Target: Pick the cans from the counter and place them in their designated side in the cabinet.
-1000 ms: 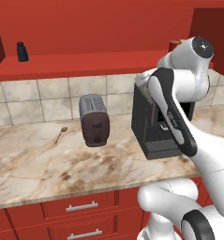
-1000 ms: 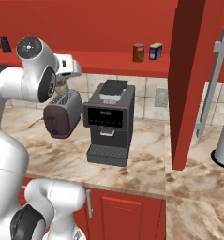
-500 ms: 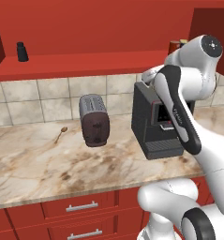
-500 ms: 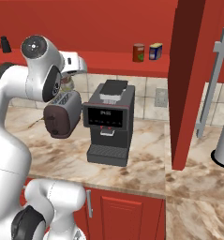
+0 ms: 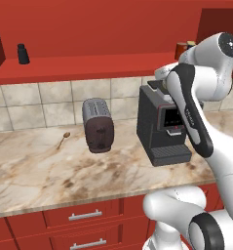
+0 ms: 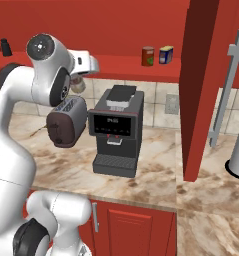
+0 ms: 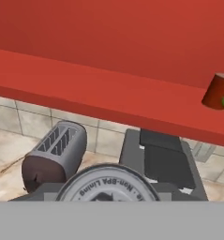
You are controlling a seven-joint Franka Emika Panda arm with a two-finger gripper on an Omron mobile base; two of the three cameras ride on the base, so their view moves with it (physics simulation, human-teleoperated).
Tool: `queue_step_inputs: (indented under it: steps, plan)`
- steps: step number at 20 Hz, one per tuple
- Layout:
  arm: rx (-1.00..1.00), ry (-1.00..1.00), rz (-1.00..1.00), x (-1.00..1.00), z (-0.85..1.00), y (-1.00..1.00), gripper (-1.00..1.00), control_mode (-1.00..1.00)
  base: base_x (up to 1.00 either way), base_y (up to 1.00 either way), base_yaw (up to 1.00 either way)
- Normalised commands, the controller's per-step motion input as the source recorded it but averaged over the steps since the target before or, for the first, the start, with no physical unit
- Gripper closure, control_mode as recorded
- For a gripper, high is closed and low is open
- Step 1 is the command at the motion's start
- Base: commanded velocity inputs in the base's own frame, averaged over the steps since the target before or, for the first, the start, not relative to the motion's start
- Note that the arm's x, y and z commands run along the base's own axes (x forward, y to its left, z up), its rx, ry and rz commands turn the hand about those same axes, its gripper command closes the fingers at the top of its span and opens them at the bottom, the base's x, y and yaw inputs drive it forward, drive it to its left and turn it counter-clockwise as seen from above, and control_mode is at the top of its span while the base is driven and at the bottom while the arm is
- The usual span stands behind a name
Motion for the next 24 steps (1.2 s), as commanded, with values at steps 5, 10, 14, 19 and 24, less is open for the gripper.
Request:
queue_step_inputs:
  steps: [5, 10, 14, 19, 24]
  plan:
    - [0.0, -0.05, -0.02, 0.06, 0.02, -0.12, 1.0, -1.0, 0.0, 0.0, 0.0]
    - [0.0, -0.04, -0.02, 0.14, 0.01, -0.11, 1.0, -1.0, 0.0, 0.0, 0.0]
    - [0.0, -0.01, -0.02, 0.17, 0.06, -0.14, 1.0, -1.0, 0.0, 0.0, 0.0]
    - [0.0, 0.0, -0.02, 0.2, 0.13, -0.19, 1.0, -1.0, 0.0, 0.0, 0.0]
    - [0.0, 0.0, -0.01, 0.23, 0.09, -0.14, 1.0, -1.0, 0.0, 0.0, 0.0]
